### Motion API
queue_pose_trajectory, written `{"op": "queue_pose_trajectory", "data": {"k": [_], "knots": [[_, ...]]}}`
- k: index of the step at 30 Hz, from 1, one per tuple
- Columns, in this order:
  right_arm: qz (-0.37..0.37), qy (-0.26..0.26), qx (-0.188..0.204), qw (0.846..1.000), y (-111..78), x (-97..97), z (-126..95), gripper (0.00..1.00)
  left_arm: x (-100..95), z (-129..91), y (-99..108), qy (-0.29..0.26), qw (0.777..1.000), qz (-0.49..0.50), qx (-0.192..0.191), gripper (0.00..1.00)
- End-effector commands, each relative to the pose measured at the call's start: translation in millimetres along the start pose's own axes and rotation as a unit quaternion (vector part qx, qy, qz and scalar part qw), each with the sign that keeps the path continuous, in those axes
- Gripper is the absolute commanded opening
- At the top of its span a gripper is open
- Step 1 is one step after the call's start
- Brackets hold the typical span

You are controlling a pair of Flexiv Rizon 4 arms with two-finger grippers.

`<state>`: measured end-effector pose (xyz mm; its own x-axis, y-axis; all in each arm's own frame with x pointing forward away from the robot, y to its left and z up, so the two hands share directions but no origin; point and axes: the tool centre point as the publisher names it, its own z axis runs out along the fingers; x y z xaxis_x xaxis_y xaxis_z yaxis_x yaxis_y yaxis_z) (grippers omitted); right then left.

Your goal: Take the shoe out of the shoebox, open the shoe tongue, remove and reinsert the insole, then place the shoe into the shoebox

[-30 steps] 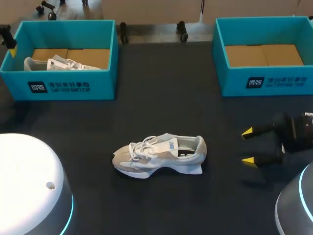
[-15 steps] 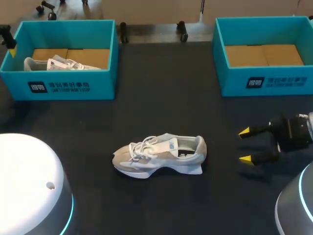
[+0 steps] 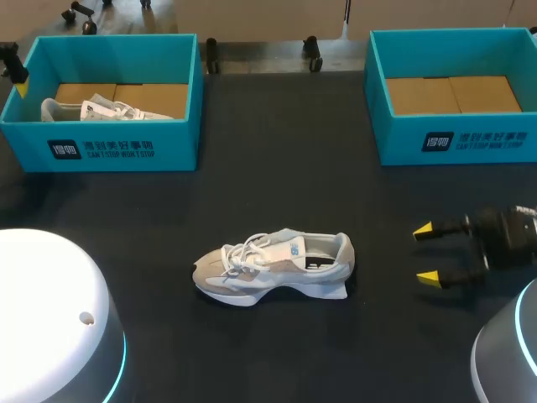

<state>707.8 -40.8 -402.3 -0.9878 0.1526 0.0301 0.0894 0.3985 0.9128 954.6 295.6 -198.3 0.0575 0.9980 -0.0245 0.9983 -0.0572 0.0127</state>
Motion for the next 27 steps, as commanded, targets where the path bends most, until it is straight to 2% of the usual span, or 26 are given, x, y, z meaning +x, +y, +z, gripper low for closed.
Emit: {"op": "queue_pose_trajectory", "data": {"k": [1,16,27], "knots": [[-0.001,0.003,-0.023,1.000,-9.4,-5.0,3,1.00,0.1,0,-1,0.001,1.000,0.000,-0.001,1.00],[-0.001,-0.002,-0.026,1.000,-5.5,-5.3,3,1.00,0.1,0,-1,0.001,1.000,0.000,-0.001,1.00],[-0.014,-0.004,-0.042,0.999,1.9,-6.0,24,1.00,0.1,0,-1,0.001,1.000,0.000,-0.001,1.00]]}}
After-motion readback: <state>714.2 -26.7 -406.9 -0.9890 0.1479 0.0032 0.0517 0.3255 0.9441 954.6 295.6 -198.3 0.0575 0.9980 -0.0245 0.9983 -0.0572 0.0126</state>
